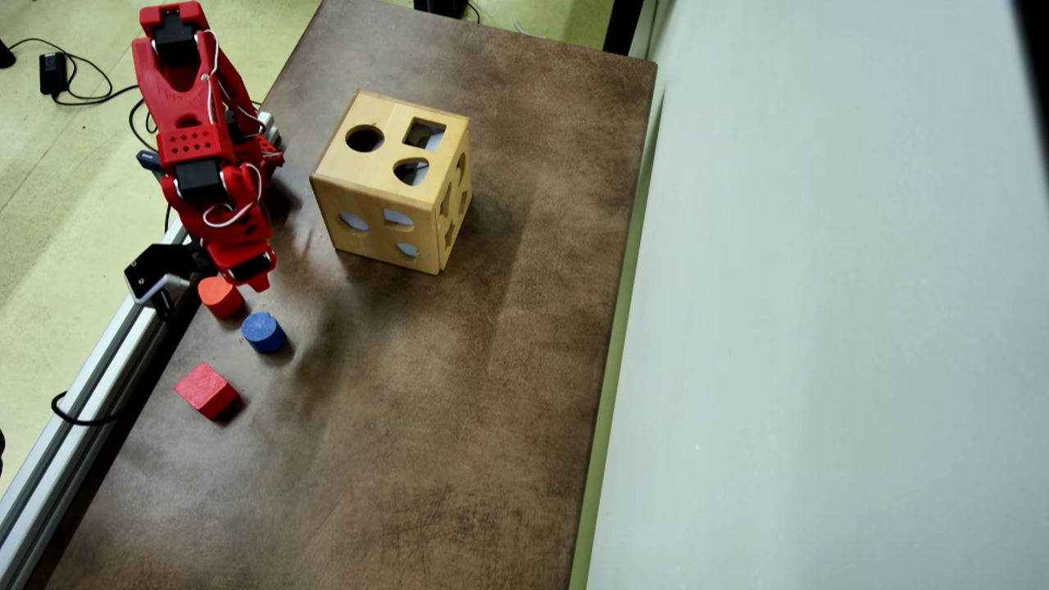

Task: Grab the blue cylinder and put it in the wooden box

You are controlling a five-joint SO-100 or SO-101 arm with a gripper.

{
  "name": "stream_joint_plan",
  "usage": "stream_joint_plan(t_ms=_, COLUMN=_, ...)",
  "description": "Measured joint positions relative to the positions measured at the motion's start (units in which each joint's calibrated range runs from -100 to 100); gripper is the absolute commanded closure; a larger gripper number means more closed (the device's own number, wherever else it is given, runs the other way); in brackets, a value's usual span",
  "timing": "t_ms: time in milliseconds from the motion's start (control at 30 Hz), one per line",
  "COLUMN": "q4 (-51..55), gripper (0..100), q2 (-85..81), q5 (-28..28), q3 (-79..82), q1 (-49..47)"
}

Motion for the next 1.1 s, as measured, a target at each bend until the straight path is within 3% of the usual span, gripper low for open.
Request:
stream_joint_plan(t_ms=500, q4=-14.53, gripper=98, q2=0.00, q5=1.37, q3=11.02, q1=2.52)
stream_joint_plan(t_ms=633, q4=-14.93, gripper=97, q2=0.00, q5=1.37, q3=11.02, q1=2.52)
stream_joint_plan(t_ms=833, q4=-14.85, gripper=86, q2=0.00, q5=1.37, q3=11.02, q1=2.52)
stream_joint_plan(t_ms=1100, q4=-14.85, gripper=85, q2=0.00, q5=1.37, q3=11.02, q1=2.52)
